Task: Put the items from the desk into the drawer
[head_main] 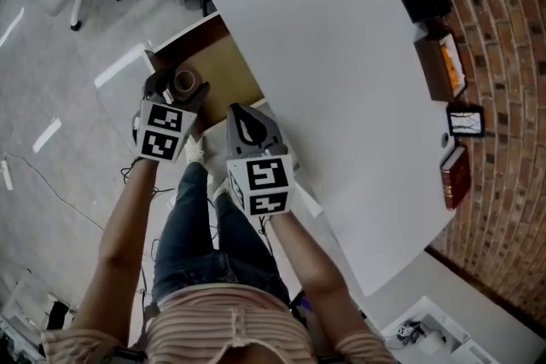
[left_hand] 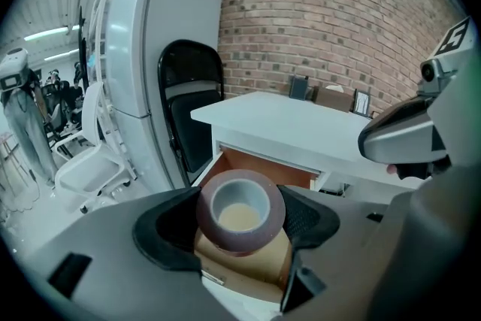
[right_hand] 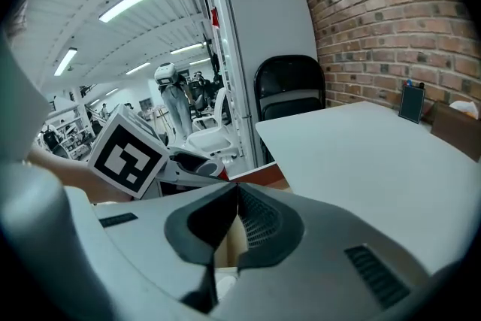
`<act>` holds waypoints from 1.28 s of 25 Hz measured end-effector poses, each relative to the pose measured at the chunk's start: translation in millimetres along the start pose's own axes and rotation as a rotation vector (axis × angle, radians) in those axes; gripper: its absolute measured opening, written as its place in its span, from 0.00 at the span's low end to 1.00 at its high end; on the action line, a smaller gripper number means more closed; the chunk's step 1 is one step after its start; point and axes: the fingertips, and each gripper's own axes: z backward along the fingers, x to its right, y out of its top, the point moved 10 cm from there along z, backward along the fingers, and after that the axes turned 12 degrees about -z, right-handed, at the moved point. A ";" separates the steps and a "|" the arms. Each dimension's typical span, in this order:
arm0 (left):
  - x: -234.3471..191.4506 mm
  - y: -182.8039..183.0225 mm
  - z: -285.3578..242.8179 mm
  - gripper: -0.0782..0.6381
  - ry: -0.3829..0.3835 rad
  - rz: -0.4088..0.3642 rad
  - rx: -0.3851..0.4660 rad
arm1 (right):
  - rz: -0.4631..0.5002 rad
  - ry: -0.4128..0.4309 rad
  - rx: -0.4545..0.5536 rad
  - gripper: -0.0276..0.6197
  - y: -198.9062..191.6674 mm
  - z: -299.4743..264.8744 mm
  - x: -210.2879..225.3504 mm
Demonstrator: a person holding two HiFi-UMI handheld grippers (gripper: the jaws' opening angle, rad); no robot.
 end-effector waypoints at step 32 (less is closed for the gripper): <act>-21.3 -43.9 -156.2 0.55 -0.161 -0.110 0.012 | -0.012 -0.194 -0.240 0.07 -51.9 -117.5 19.8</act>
